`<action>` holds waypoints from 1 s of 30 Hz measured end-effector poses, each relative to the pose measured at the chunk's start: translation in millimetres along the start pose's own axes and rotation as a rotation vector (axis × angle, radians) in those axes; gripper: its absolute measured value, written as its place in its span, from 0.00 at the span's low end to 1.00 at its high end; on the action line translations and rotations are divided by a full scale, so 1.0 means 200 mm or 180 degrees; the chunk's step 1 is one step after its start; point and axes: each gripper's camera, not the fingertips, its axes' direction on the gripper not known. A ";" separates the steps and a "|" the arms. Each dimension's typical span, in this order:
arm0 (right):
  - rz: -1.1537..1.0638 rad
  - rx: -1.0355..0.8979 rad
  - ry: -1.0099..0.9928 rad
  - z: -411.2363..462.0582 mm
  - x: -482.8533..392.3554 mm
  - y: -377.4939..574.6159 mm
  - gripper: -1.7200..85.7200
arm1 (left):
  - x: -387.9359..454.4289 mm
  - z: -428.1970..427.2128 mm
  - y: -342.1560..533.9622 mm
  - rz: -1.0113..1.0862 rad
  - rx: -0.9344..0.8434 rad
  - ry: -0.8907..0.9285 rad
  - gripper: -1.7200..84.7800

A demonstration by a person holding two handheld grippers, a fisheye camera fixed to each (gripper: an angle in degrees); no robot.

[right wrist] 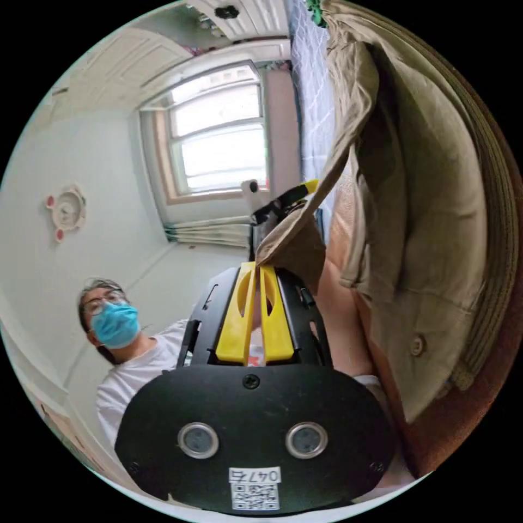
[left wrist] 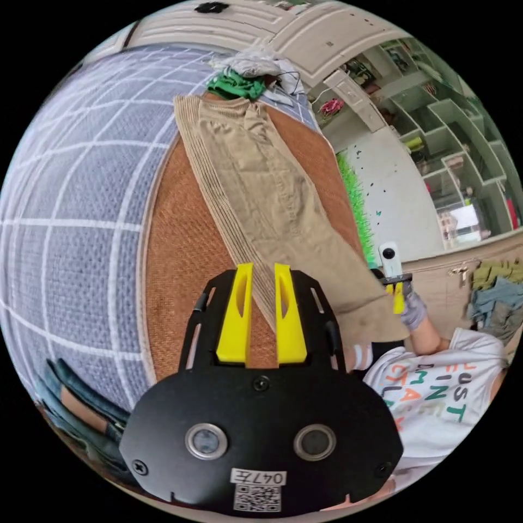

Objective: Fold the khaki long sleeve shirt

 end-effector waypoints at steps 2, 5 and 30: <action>0.0075 0.0266 -0.0834 -0.03 0.07 -0.04 0.01 | 0.16 -0.16 0.06 0.0392 0.0155 -0.0445 0.03; 0.0448 -0.0057 0.0662 -0.02 0.13 -0.12 0.01 | 0.39 -0.36 0.21 0.0996 0.0660 -0.0898 0.02; -0.1975 -0.1624 0.3879 0.83 -0.40 -1.16 0.01 | -1.03 -0.71 0.07 0.0720 0.1281 -0.0143 0.01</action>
